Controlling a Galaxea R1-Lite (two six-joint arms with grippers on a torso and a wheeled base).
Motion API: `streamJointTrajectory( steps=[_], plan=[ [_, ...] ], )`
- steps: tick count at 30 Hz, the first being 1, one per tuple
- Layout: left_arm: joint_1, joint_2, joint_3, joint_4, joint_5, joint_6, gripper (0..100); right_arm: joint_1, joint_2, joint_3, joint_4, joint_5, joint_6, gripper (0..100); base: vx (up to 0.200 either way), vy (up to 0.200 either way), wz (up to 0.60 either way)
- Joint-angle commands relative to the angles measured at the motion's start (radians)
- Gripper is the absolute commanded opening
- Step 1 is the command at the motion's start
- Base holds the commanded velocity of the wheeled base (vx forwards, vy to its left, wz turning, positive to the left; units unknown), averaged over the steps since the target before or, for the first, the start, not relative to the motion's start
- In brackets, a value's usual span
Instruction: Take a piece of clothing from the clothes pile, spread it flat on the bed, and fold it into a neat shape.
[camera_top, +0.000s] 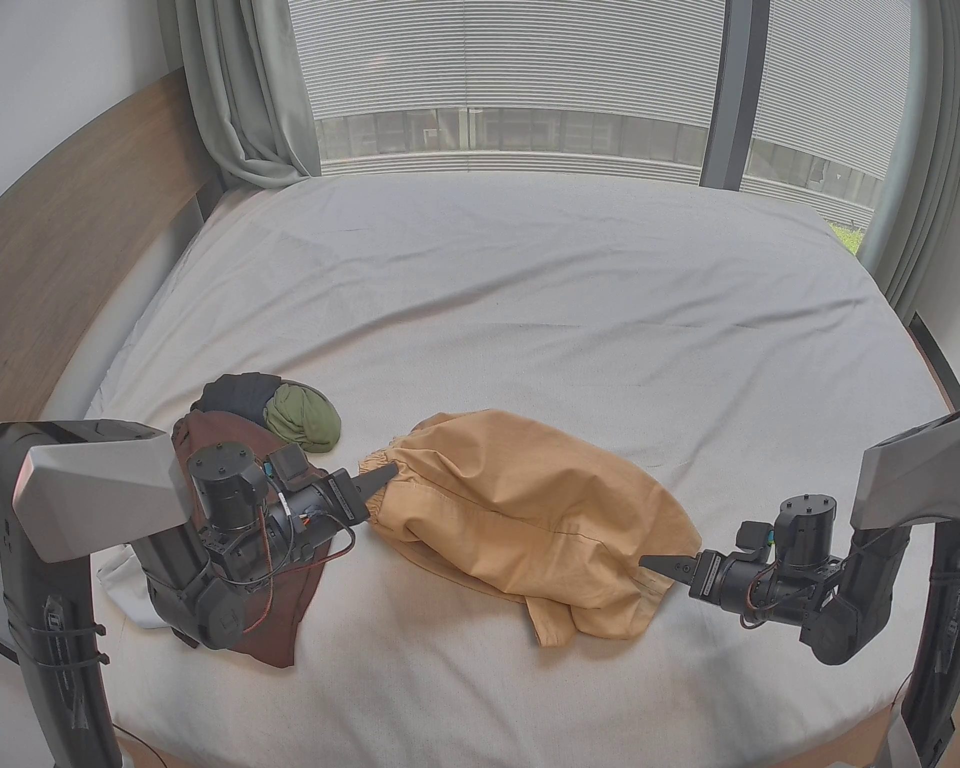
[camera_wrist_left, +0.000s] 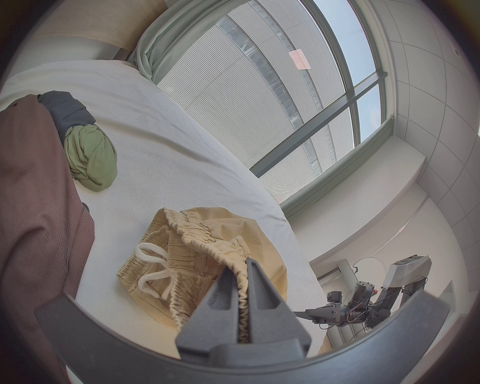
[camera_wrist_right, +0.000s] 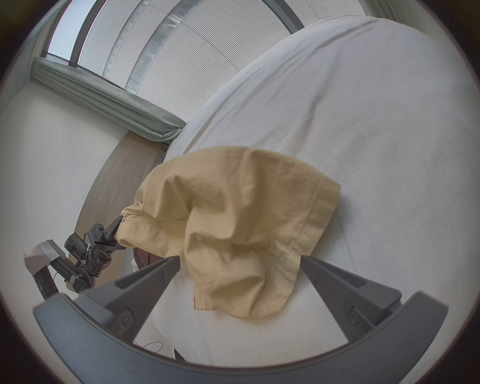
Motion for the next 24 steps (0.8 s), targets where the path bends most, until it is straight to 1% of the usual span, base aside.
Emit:
streamJointTrajectory(
  steps=[1, 2, 3, 4, 10, 15, 24],
  plan=[
    [-0.001, 0.003, 0.0, 0.0, 0.0, -0.001, 0, 0.001, 0.085, -0.001, -0.027, -0.001, 0.006, 100, 0.0, 0.0, 0.0],
    [-0.001, 0.003, 0.0, 0.0, 0.0, -0.001, 0, 0.001, 0.085, -0.001, -0.027, -0.001, 0.006, 100, 0.0, 0.0, 0.0],
    [0.0, 0.001, 0.0, 0.0, 0.0, -0.001, 0, -0.001, 0.128, -0.007, -0.05, -0.021, 0.006, 100, 0.0, 0.0, 0.0],
    [0.0, 0.001, 0.0, 0.0, 0.0, -0.001, 0, -0.001, 0.143, -0.01, -0.06, -0.027, 0.007, 100, 0.0, 0.0, 0.0],
    [0.0, 0.001, 0.0, 0.0, 0.0, -0.001, 0, 0.001, 0.188, -0.015, -0.095, -0.029, 0.009, 100, 0.0, 0.0, 0.0],
    [0.0, 0.001, 0.0, 0.0, 0.0, -0.001, 0, 0.013, 0.196, -0.038, -0.103, -0.029, 0.067, 100, 0.0, 0.0, 0.0],
    [-0.001, 0.001, 0.0, 0.0, -0.002, -0.001, 0, 0.018, 0.208, -0.073, -0.106, -0.045, 0.087, 100, 0.0, 0.0, 0.0]
  ],
)
